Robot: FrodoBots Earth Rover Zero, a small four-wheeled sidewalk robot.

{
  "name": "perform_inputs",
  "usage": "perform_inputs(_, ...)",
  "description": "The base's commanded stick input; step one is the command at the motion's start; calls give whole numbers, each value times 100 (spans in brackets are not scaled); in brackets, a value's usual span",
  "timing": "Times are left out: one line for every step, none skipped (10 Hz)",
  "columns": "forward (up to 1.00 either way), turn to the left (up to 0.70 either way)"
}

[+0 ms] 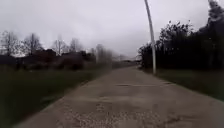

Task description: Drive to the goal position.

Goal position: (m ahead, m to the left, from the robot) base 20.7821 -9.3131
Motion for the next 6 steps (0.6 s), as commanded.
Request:
perform_inputs(85,-33)
perform_inputs(85,-32)
perform_inputs(85,0)
perform_inputs(85,0)
perform_inputs(85,0)
perform_inputs(85,0)
